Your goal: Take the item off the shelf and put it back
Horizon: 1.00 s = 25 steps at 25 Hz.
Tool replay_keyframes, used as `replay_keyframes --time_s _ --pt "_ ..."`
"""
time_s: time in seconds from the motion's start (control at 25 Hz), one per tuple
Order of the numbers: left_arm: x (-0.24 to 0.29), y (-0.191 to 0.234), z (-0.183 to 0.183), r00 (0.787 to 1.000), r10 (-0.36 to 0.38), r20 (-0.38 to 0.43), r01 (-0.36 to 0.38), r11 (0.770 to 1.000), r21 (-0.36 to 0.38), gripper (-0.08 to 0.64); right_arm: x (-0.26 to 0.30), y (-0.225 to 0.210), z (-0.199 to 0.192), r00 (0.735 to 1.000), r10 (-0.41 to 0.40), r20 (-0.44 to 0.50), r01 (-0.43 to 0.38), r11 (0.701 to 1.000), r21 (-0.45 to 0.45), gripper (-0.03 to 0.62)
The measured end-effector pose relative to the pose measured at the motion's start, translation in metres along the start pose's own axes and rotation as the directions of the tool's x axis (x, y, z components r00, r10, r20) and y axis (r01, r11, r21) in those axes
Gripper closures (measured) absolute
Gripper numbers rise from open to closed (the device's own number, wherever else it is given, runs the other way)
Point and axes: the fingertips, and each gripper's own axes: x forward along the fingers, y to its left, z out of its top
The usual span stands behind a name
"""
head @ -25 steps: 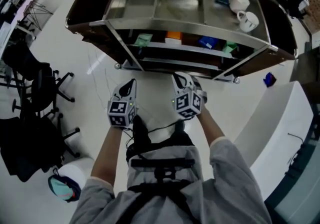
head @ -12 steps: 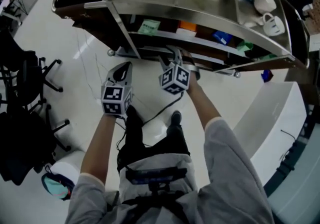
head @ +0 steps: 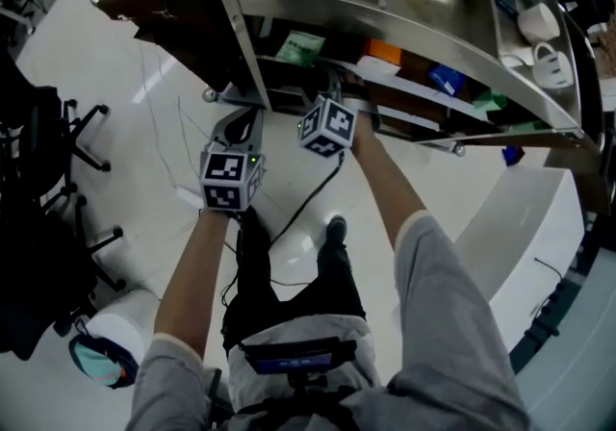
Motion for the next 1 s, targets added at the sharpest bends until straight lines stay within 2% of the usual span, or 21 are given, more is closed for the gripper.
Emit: replay_keyframes --time_s 0.4,0.64,0.8,1.0 --pt "0.029 0.023 0.002 1.000 0.007 0.009 -0.007 1.000 0.005 0.555 0.051 0.002 0.001 0.998 0.048 -0.039 -0.050 0.998 -0.035 0.362" --pt "0.039 0.028 0.001 1.000 0.008 0.006 -0.008 1.000 -0.004 0.555 0.066 0.000 0.000 0.998 0.046 -0.048 -0.048 0.998 -0.033 0.366" --pt "0.041 0.027 0.002 1.000 0.007 0.010 -0.006 1.000 -0.008 0.555 0.069 -0.003 0.001 0.996 0.069 -0.049 -0.069 0.998 -0.001 0.474" --pt "0.042 0.027 -0.002 1.000 0.007 0.000 -0.007 1.000 -0.013 0.555 0.072 0.001 -0.003 0.991 0.127 -0.044 -0.126 0.992 0.024 0.522"
